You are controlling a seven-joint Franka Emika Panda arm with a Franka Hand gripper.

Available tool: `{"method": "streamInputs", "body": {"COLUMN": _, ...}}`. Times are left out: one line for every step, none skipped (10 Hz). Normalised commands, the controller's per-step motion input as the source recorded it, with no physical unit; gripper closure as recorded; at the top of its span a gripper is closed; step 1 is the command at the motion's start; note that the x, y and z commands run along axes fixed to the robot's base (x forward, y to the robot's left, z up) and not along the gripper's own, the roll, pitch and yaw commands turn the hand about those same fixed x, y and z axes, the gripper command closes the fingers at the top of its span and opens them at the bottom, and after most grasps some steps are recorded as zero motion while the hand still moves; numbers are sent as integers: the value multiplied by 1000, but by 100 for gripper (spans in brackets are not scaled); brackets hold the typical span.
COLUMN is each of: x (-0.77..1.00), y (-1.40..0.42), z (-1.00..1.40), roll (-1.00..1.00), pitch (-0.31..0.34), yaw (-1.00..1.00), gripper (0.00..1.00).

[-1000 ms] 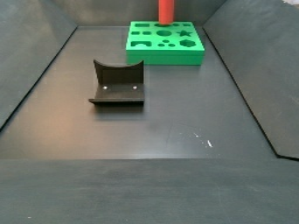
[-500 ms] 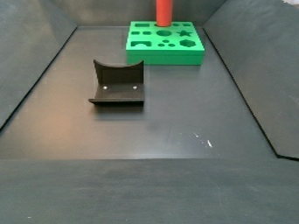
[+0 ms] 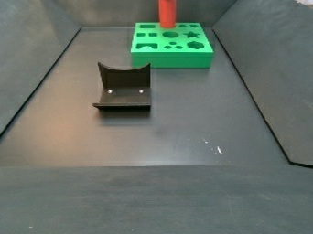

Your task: Insert the oval object.

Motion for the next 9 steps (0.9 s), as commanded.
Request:
{"method": "streamInputs", "body": {"x": 0, "y": 183, "z": -260, "roll": -363, "pitch": -100, "yaw": 0, "gripper": 100}}
{"method": "streamInputs", "body": {"x": 0, "y": 134, "z": -263, "roll": -317, "pitch": -7, "yaw": 9, "gripper": 100}}
{"method": "streamInputs", "body": {"x": 0, "y": 69, "z": -226, "roll": -220, "pitch": 0, "yaw": 0, "gripper": 100}}
{"method": "streamInputs", "body": {"x": 0, "y": 31, "z": -337, "roll": -139, "pitch": 0, "yaw": 0, "gripper": 100}}
{"method": "streamInputs", "body": {"x": 0, "y": 0, "z": -397, "roll": -54, "pitch": 0, "yaw": 0, "gripper": 100}}
{"method": "streamInputs", "body": {"x": -9, "y": 0, "z": -314, "roll": -46, "pitch": 0, "yaw": 0, "gripper": 100}}
{"method": "streamInputs", "body": {"x": 0, "y": 0, "z": -157, "roll": -21, "pitch": 0, "yaw": 0, "gripper": 100}}
{"method": "streamInputs", "body": {"x": 0, "y": 0, "z": 0, "roll": -6, "pitch": -1, "yaw": 0, "gripper": 100}}
{"method": "streamInputs", "body": {"x": 0, "y": 0, "z": 0, "roll": 0, "pitch": 0, "yaw": 0, "gripper": 100}}
